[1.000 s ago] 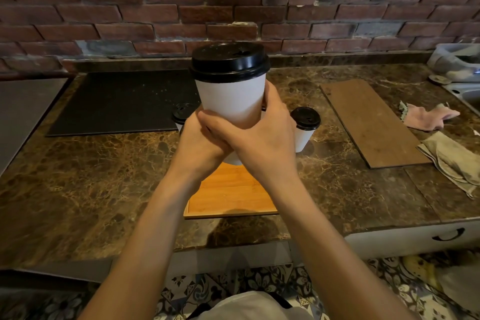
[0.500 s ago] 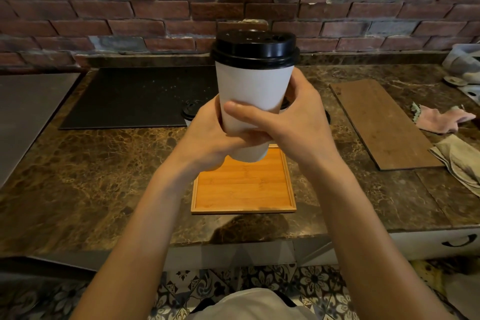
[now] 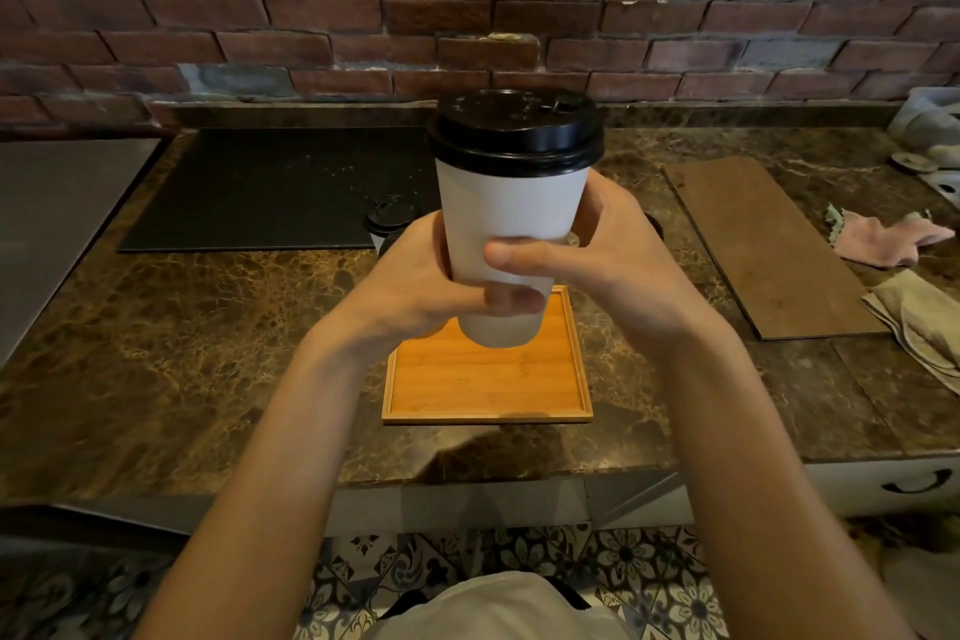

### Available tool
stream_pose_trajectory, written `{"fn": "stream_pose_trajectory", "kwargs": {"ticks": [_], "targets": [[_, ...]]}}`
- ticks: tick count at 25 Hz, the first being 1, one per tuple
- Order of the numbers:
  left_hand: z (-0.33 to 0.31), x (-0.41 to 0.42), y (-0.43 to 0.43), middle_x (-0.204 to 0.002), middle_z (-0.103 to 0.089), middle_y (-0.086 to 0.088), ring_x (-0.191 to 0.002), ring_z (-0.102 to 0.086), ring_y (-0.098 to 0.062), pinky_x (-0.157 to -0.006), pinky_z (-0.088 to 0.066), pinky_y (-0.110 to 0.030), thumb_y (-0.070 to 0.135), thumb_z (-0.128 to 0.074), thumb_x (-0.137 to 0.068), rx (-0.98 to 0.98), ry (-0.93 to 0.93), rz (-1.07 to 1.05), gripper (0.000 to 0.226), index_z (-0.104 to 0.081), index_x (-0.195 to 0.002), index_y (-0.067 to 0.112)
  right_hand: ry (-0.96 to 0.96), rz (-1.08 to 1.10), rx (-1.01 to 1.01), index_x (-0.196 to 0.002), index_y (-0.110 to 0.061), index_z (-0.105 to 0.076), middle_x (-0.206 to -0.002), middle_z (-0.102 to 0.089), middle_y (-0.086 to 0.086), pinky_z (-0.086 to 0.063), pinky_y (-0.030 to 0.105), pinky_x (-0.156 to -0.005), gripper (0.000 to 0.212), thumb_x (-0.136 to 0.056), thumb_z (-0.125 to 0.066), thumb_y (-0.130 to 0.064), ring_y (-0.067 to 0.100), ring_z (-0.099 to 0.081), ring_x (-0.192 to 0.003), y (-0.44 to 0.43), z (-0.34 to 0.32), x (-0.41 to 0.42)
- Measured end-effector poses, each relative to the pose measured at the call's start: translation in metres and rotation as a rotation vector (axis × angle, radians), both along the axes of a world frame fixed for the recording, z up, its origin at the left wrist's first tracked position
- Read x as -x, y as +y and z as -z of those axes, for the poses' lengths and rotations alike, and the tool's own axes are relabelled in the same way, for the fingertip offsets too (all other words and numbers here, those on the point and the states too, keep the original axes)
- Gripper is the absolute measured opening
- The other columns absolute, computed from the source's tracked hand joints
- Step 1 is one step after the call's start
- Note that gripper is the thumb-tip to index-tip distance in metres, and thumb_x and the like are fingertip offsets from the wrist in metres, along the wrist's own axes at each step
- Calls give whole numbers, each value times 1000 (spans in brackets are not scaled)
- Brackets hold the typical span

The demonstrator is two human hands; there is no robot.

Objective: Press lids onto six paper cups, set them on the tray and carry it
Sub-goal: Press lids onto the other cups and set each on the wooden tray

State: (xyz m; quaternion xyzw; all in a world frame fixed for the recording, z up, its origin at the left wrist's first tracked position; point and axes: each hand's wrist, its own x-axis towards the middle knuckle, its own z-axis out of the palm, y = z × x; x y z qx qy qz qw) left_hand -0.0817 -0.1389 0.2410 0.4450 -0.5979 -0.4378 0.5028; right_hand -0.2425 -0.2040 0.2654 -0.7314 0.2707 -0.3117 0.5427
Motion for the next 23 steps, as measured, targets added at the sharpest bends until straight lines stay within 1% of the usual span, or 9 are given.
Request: {"fn": "stream_pose_trajectory", "kwargs": {"ticks": [3,7,9,11,13,15,18,20,23], "targets": [[2,3,-2,-94,-72,8,-92,-67,-9,-75,-53,-20,-8,-75,-65,24,13,-75,50,-61,-107,15,18,22,21,-128,-22,-56,-117,-67,-8,-55,22,-84,66,-68,-81,-34,4,-63,-109,2,-2,-3],[4,3,-2,-90,-72,16,-91,-68,-5,-73,-53,-16,0,-76,-66,57,-12,-210,42,-63,-101,20,31,105,95,-131,-22,-55,-116,-65,-11,-56,22,-83,68,-71,-81,-41,0,-61,-105,8,-5,-10],[5,4,-5,-91,-72,18,-92,-68,-3,-72,-52,-15,0,-78,-69,60,-40,-263,43,-63,-103,20,35,158,104,-130,-23,-54,-116,-65,-11,-57,29,-86,67,-72,-83,-41,2,-61,-106,10,-5,-13],[6,6,-7,-89,-71,24,-90,-66,3,-70,-51,-10,-3,-77,-71,60,-55,-315,44,-61,-100,26,40,225,94,-129,-22,-54,-117,-64,-10,-56,38,-89,70,-70,-84,-44,7,-61,-108,14,-2,-18],[6,8,-7,-87,-70,27,-89,-66,6,-69,-50,-8,0,-76,-70,58,-61,-345,46,-60,-97,33,61,305,106,-130,-23,-52,-117,-63,-9,-53,43,-93,80,-62,-81,-56,12,-59,-112,19,1,-24],[7,9,-7,-90,-71,22,-91,-66,4,-72,-51,-11,8,-75,-68,55,-59,-358,43,-60,-99,33,82,378,135,-130,-25,-51,-119,-61,-8,-51,45,-95,90,-54,-71,-69,17,-56,-117,24,3,-29],[7,8,-7,-98,-70,11,-95,-66,-1,-76,-54,-16,16,-72,-67,35,-42,-358,43,-60,-107,27,85,434,161,-129,-23,-52,-120,-61,-6,-51,45,-94,92,-52,-66,-73,20,-55,-118,27,6,-33],[8,7,-7,-96,-69,12,-94,-66,1,-73,-52,-14,12,-75,-70,21,-40,-348,45,-59,-109,26,95,442,155,-129,-22,-52,-120,-61,-6,-50,46,-95,93,-52,-67,-72,19,-54,-118,26,6,-33],[8,4,-8,-95,-68,13,-93,-65,5,-72,-50,-10,-2,-78,-69,35,-59,-341,52,-57,-107,28,93,412,135,-128,-27,-53,-119,-61,-9,-49,45,-97,91,-51,-70,-71,16,-54,-119,23,1,-28]]}}
